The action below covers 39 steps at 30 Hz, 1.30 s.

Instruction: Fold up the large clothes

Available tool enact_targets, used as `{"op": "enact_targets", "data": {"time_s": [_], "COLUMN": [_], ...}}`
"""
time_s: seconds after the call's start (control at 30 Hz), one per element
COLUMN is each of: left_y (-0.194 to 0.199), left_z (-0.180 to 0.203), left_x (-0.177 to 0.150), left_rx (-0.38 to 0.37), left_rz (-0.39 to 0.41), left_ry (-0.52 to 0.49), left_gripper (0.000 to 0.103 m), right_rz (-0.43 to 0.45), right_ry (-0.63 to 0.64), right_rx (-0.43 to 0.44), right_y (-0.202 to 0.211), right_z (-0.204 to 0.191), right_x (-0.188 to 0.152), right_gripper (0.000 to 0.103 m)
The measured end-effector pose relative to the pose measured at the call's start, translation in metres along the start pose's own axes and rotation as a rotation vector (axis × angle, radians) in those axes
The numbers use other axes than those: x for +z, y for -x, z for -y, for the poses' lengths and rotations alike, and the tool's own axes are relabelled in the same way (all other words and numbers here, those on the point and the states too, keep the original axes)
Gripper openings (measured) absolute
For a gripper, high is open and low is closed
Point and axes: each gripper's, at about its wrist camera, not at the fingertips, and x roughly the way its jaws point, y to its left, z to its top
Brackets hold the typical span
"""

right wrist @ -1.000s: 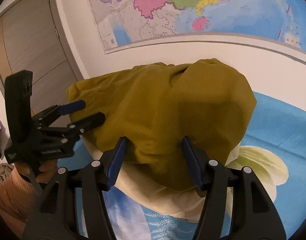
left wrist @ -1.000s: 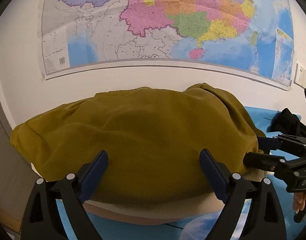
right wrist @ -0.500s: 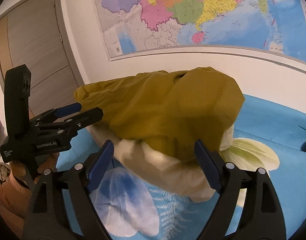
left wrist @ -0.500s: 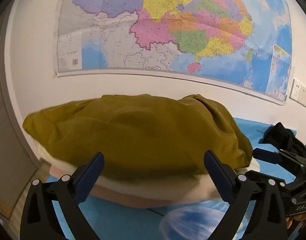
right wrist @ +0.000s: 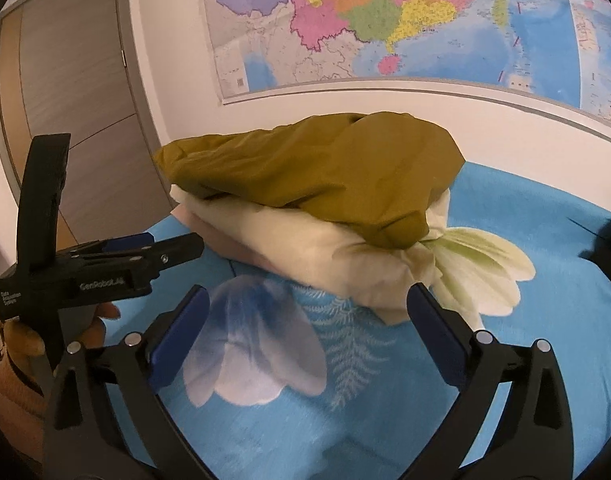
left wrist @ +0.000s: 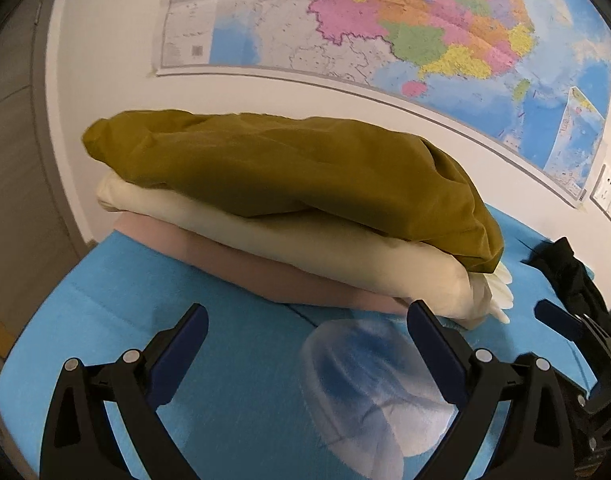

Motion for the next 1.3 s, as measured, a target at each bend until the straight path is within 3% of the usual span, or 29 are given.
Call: {"op": "enact_targets", "data": {"time_s": [0.37,1.3], "left_y": [0.021,0.042], "left_z": [0.019,0.036], "left_x": [-0.014,-0.03], "left_rx": [0.04,0.036], "left_rz": [0.018,0.018], "left_ry": [-0.025,-0.057], "left_gripper": [0.096,0.096], "right_rz": [0.009,0.052], "right_ry": [-0.022,-0.029], "right_rx": [-0.004,-0.009], "right_y": [0.021,0.049], "right_z": [-0.003,-0.005], "right_x": [-0.015,-0.024], "right_gripper": [0.097,0.097]}}
